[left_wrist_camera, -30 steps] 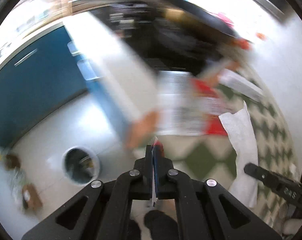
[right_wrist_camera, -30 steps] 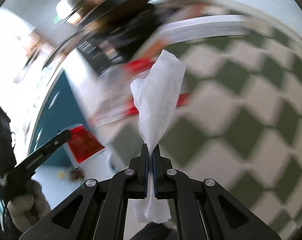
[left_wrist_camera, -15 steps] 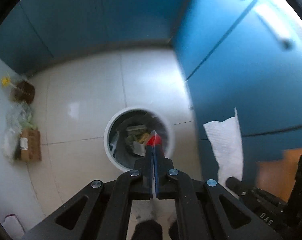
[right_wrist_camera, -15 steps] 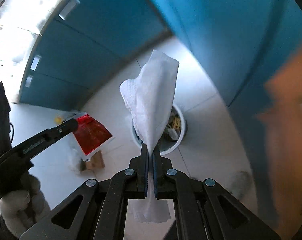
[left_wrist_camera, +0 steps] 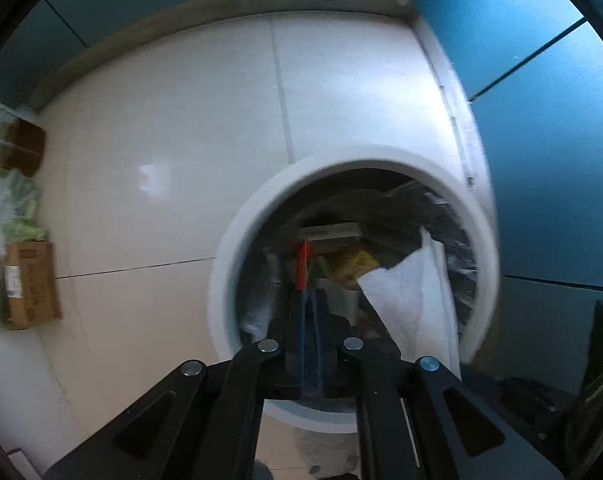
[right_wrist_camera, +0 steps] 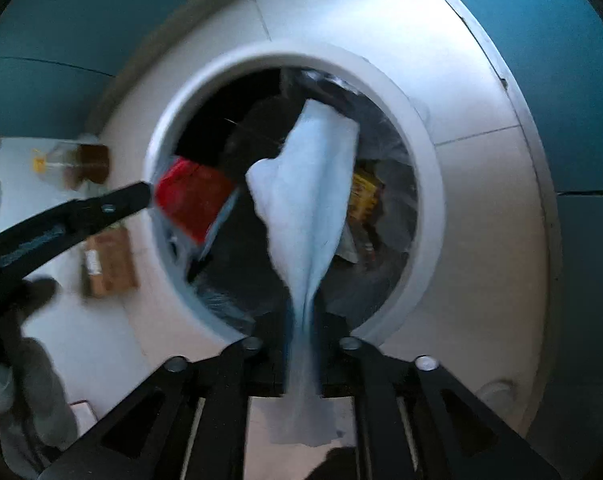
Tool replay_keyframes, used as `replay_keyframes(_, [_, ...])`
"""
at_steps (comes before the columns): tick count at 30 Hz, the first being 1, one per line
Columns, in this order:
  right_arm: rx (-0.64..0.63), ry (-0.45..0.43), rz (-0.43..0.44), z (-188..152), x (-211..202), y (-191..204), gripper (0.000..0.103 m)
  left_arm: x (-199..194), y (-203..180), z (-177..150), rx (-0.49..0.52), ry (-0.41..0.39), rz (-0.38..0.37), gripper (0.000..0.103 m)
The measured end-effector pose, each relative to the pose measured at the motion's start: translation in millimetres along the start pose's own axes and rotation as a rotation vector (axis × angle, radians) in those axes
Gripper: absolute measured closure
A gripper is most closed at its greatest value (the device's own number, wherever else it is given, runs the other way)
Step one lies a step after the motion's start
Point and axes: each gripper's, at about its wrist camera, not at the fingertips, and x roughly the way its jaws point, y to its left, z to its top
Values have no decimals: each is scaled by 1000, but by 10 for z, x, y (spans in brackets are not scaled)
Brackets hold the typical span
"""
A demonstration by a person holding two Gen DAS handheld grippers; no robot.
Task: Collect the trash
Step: 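Open both tools to drop the sachet and paper towel into the bin, then swing both tools back toward the checkered counter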
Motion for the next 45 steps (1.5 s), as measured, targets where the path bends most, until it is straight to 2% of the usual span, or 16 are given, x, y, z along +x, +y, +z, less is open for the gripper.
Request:
replay_keyframes(2, [7, -2, -4, -9, -36, -36, 38, -81, 46, -26, -8, -15, 23, 79])
replay_keyframes(3, [0, -8, -15, -13, -79, -17, 37, -136, 88, -32, -13, -21, 27, 47])
replay_keyframes(4, [-9, -12, -26, -21, -134, -8, 37, -225, 126, -52, -25, -29, 39, 22])
replay_keyframes(7, [-43, -45, -90, -81, -352, 92, 22, -442, 171, -120, -28, -73, 77, 17])
replay_keyframes(9, [-65, -80, -156, -123, -576, 177, 3, -629, 177, -169, -25, -72, 87, 3])
replay_keyframes(13, [-116, -162, -283, -272, -1140, 376, 0, -1076, 132, -343, -21, -106, 143, 3])
replay_keyframes(16, [-151, -206, -326, -384, -1561, 511, 0, -1547, 79, -499, -34, -121, 138, 3])
replay_keyframes(28, [-204, -378, -344, -1210, -3825, 1164, 0, -3552, -108, -1057, -49, -218, 112, 3])
replay_keyframes(33, [-213, -428, -324, -1604, -4601, 1384, 0, -4177, -141, -1325, -51, -247, 97, 3])
replay_keyframes(35, [-210, -434, -289, -1745, -4855, 1431, 0, -4455, -139, -1437, -62, -267, 104, 3])
replay_keyframes(38, [-190, -452, -237, -1966, -5247, 1474, 0, -4872, -137, -1590, -84, -307, 149, 3])
replay_keyframes(40, [-150, -469, -178, -2103, -5547, 1424, 0, -5164, -188, -1671, -94, -357, 182, 3])
replay_keyframes(45, [-49, -551, -71, -2351, -6171, 1135, 0, -5640, -574, -1600, -54, -465, 146, 3])
